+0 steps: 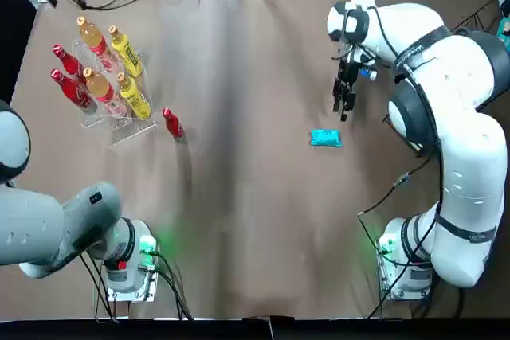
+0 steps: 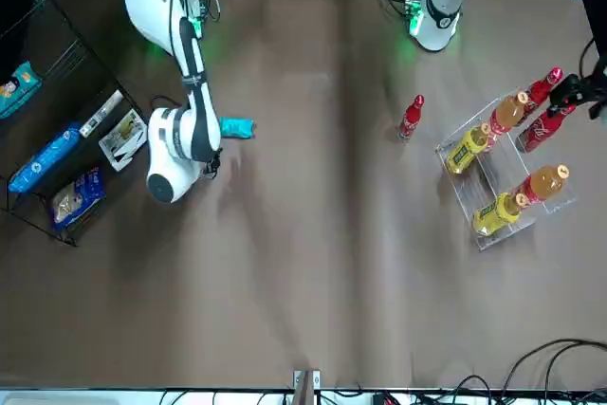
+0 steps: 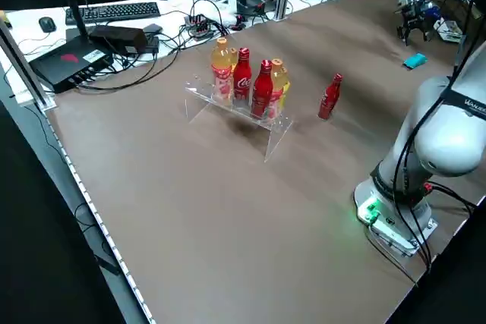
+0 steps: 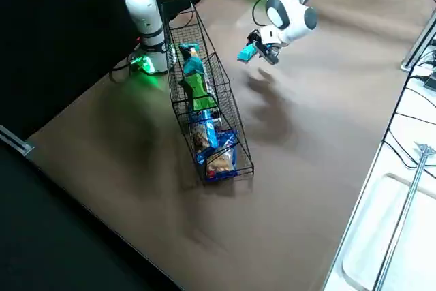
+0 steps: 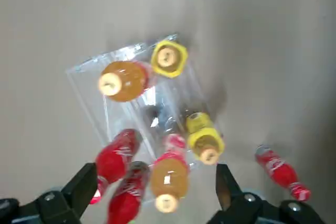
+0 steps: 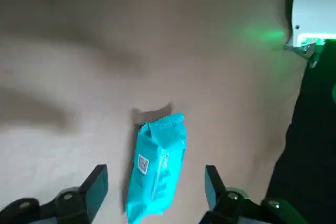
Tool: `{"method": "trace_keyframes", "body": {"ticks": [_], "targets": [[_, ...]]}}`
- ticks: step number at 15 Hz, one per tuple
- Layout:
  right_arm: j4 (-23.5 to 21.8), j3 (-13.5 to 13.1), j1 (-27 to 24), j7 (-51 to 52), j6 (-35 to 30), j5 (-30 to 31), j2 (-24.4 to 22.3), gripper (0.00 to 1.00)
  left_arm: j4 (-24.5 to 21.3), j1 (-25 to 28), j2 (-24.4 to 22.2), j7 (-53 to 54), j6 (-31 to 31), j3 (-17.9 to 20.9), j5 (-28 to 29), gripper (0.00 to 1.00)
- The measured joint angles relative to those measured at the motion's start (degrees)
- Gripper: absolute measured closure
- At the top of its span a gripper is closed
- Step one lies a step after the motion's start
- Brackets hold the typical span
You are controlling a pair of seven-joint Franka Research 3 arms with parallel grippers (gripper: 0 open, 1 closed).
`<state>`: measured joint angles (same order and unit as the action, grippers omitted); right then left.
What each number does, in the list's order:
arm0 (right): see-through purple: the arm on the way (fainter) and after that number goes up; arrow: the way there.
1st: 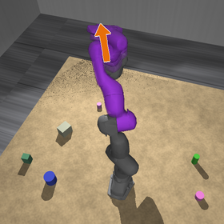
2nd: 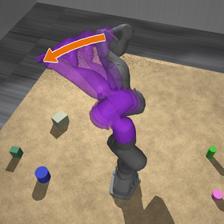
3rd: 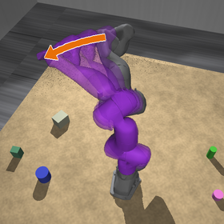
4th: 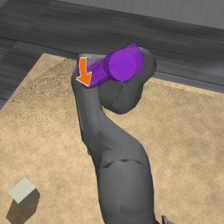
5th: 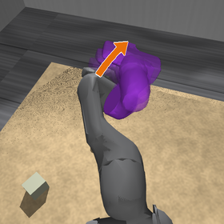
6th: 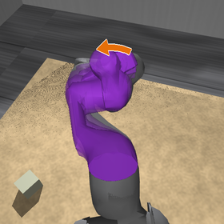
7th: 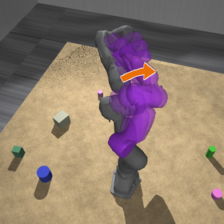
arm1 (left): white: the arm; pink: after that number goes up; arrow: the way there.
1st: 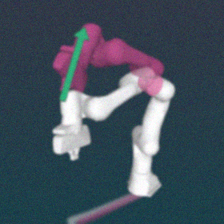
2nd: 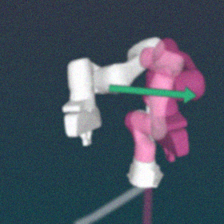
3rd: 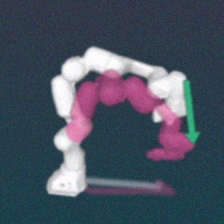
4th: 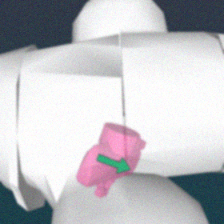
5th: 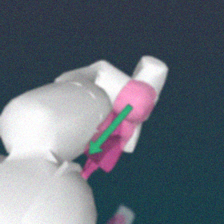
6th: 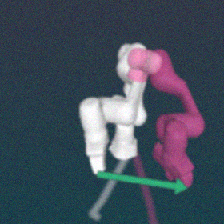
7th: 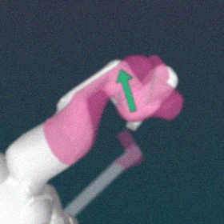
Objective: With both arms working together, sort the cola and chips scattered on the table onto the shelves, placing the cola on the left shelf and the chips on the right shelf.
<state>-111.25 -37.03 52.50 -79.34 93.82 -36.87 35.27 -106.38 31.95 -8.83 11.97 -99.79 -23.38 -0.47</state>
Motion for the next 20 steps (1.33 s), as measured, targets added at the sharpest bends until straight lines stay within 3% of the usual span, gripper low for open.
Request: {"method": "trace_keyframes", "body": {"ticks": [2, 5, 10, 11, 14, 16, 18, 20], "targets": [[-2.4, 2.0, 0.8, -0.8, 2.9, -0.8, 0.0, 0.19, 0.8, -0.5, 0.1, -6.0, 0.5, -5.0, 0.0, 0.0], [-5.3, 2.5, 4.5, -1.7, 5.3, -2.4, 0.0, 0.2, 0.8, -3.2, 1.5, -14.3, 0.5, -11.0, 0.0, 0.0], [-6.3, 2.5, 7.4, -4.1, 6.6, -3.4, 0.0, 0.21, 0.7, -14.6, 7.5, -28.2, 0.6, -12.1, 0.0, 0.0], [-6.3, 2.5, 7.5, -4.7, 6.9, -3.5, 0.0, 0.26, 0.7, -16.3, 8.6, -29.8, 0.6, -12.1, 0.6, 0.0], [-6.5, 2.5, 7.9, -7.5, 9.4, -3.5, 0.0, 0.56, 0.3, -20.8, 12.3, -34.6, 0.0, -12.1, 4.6, 0.0], [-6.5, 2.4, 7.9, -8.3, 9.5, -3.5, 0.0, 0.7, -0.9, -22.8, 14.5, -36.9, -0.9, -12.1, 6.6, 0.0], [-6.4, 1.9, 7.9, -8.9, 8.8, -3.5, -0.3, 0.81, -3.4, -23.2, 15.3, -37.3, -2.0, -12.1, 7.5, 0.0], [-6.3, 1.2, 7.9, -9.0, 8.8, -3.1, -0.3, 0.82, -6.0, -22.9, 15.2, -37.3, -2.8, -12.0, 7.7, 0.0]]}}
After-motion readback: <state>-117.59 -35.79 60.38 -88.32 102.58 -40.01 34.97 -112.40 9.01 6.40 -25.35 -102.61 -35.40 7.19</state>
